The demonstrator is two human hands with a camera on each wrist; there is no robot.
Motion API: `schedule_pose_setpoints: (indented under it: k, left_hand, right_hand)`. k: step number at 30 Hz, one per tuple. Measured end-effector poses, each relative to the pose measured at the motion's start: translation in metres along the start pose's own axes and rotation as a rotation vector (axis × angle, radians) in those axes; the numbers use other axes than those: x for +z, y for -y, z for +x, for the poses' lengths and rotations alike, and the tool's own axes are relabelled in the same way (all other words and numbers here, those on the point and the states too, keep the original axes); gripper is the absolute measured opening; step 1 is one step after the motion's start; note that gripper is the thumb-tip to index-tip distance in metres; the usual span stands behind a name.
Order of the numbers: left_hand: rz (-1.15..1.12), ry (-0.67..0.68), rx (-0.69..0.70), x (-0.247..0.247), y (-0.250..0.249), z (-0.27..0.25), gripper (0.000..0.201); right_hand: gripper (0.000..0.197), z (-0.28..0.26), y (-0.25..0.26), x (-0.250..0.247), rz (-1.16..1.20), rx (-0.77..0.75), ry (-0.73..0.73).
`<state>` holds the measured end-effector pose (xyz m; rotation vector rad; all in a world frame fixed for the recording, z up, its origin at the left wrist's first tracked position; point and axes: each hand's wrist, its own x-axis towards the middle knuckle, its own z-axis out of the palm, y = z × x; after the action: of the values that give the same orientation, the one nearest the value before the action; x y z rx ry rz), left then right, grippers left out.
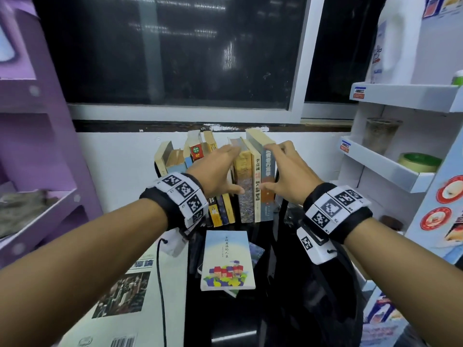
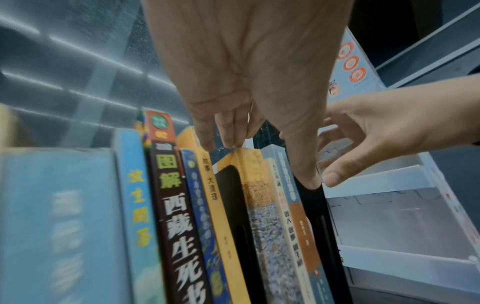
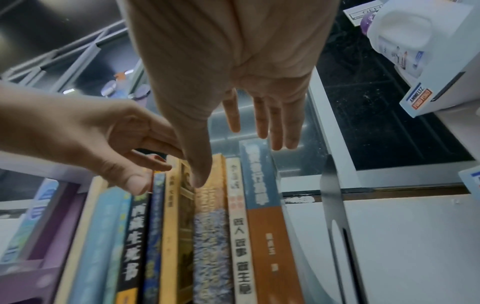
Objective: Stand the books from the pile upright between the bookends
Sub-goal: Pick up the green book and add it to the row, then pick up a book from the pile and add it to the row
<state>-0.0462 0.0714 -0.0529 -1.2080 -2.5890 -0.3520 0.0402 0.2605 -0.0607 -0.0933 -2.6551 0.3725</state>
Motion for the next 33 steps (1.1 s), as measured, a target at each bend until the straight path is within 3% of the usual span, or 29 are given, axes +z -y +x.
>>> schedule_pose_setpoints:
  k: [8, 14, 19, 26, 30, 33]
  left_hand:
    - [0.017, 0.086, -0.100, -0.007, 0.031, -0.106, 0.106]
    - [-0.015, 0.155, -0.205, -0.001, 0.073, -0.186, 0.099]
    - [-0.014, 0.226, -0.352, 0.006, 0.096, -0.237, 0.106]
    - [-0.075, 0.295, -0.435, 0.009, 0.102, -0.267, 0.067]
    - [-0.154, 0.320, -0.465, 0.014, 0.103, -0.269, 0.035]
    - [-0.175, 0.340, -0.507, 0.017, 0.107, -0.269, 0.034]
  right_hand:
    - [0.082, -0.044, 0.059, 0.020, 0.032, -0.175, 0.229]
    - [0.097, -0.061, 0.101, 0.055, 0.041, -0.244, 0.411]
    - [0.099, -0.075, 0.123, 0.079, -0.042, -0.274, 0.549]
    - [0.076, -0.088, 0.136, 0.094, -0.184, -0.259, 0.661]
    - [0.045, -0.091, 0.139, 0.096, -0.207, -0.199, 0.735]
    - [0.050, -0.086, 0.139, 0.103, -0.225, -0.196, 0.769]
